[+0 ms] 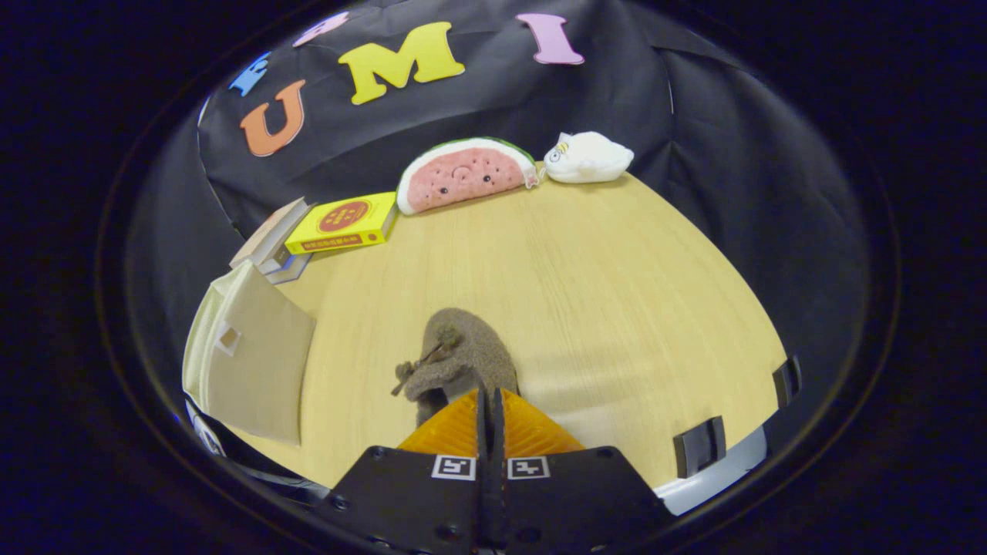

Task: Open the storage box then place both shoes into the box .Put the left shoe in first, then the right shoe, with the right side of both shoes facing outward in a uniform manner.

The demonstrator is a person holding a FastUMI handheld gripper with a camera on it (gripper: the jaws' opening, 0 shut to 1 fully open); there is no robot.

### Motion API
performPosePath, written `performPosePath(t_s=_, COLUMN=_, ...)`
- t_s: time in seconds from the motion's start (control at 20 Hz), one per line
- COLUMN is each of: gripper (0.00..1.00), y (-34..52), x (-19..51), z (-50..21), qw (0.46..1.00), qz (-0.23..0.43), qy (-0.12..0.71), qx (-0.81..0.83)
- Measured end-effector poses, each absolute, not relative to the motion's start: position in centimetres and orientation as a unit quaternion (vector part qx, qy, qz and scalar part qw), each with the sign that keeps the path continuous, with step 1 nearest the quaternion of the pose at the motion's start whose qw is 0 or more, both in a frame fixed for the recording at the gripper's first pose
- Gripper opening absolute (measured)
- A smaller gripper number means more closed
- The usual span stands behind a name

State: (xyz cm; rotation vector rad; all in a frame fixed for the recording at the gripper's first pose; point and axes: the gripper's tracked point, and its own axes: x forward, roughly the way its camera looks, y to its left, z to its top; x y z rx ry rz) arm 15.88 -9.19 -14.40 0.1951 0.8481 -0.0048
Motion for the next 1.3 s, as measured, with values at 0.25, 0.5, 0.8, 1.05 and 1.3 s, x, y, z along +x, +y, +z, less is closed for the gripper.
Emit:
performPosePath(t_s=0.25, gripper=0.0, y=-6.8, x=14.0, z=-7.7, qw=0.934, qz=0.009, qy=0.346, qx=0.092)
performPosePath(t_s=0.5, gripper=0.0, y=-7.7, x=12.7, z=-11.4, qw=0.919, qz=-0.008, qy=0.389, qx=0.058)
performPosePath(t_s=0.8, gripper=0.2, y=-9.8, x=11.4, z=-15.3, qw=0.895, qz=-0.008, qy=0.446, qx=0.017)
performPosePath(t_s=1.05, gripper=0.31, y=-11.0, x=11.0, z=-18.1, qw=0.87, qz=0.007, qy=0.493, qx=-0.012)
performPosePath(t_s=1.3, gripper=0.42, y=-11.9, x=11.4, z=-20.4, qw=0.841, qz=0.026, qy=0.539, qx=-0.043)
